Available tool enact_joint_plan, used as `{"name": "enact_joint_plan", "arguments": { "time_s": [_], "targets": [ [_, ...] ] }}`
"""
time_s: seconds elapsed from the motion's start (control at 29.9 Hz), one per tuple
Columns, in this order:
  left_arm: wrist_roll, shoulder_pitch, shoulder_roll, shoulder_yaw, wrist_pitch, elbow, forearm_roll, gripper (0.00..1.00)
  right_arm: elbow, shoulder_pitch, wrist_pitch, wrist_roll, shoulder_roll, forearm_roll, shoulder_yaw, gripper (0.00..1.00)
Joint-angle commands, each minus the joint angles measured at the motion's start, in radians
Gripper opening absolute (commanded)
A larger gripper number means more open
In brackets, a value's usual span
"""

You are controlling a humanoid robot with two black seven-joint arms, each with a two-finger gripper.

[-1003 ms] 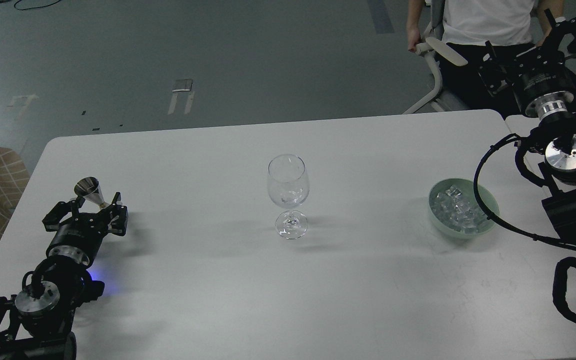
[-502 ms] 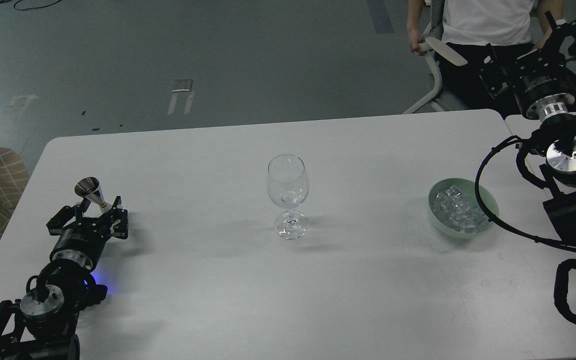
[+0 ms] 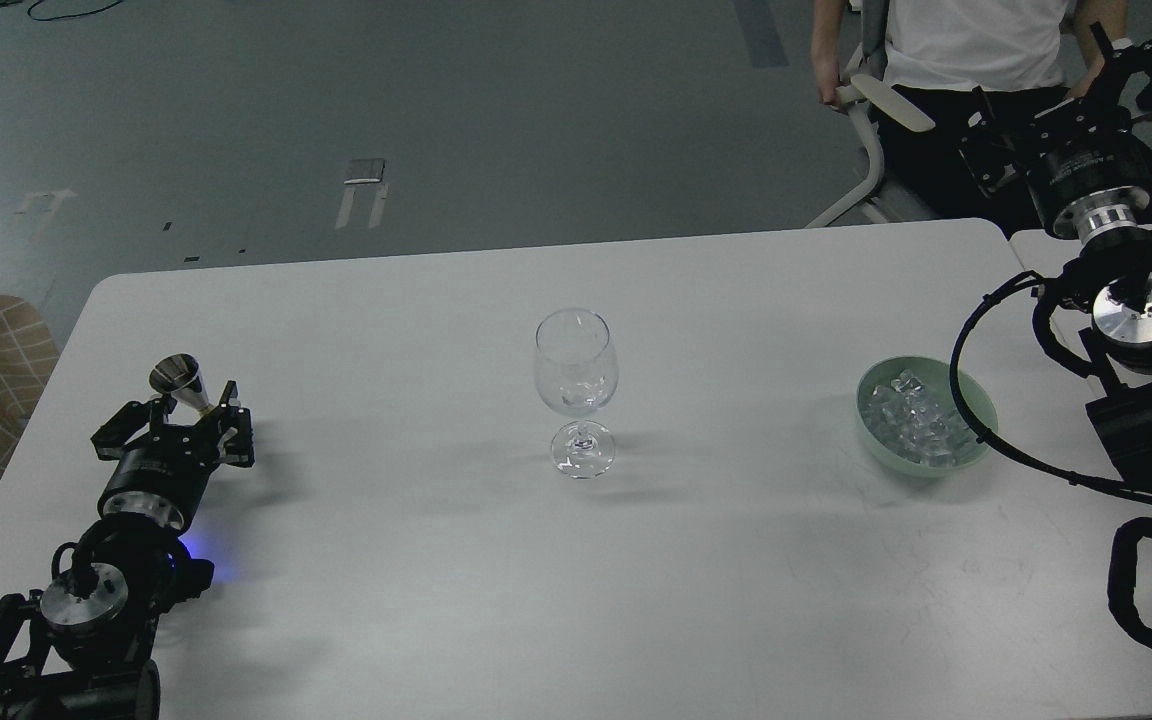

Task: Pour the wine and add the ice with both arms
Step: 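Close the left gripper on the silver jigger, then lift the jigger with the left gripper and carry it above the wine glass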

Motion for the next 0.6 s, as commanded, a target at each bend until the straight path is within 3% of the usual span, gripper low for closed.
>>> {"name": "enact_joint_plan", "arguments": {
  "time_s": [0.0, 0.27, 0.47, 0.57],
  "targets": [
    [-0.001, 0.008, -0.001, 0.001, -0.001, 0.001, 0.001, 0.49, 0.0, -0.002, 0.0, 0.0, -0.001, 0.0, 0.0, 1.0],
    [0.003, 0.001, 0.002, -0.001, -0.001, 0.001, 0.001, 0.35, 0.001, -0.001, 0.0, 0.0, 0.0, -0.001, 0.001, 1.0],
    [0.003, 0.003, 0.002, -0.001, -0.001, 0.001, 0.001, 0.34, 0.0, -0.001, 0.0, 0.0, -0.001, 0.0, 0.0, 1.0],
    [0.006, 0.004, 0.002, -0.001, -0.003, 0.001, 0.001, 0.19, -0.001, -0.001, 0.0, 0.0, -0.001, 0.0, 0.0, 1.0]
  ]
}}
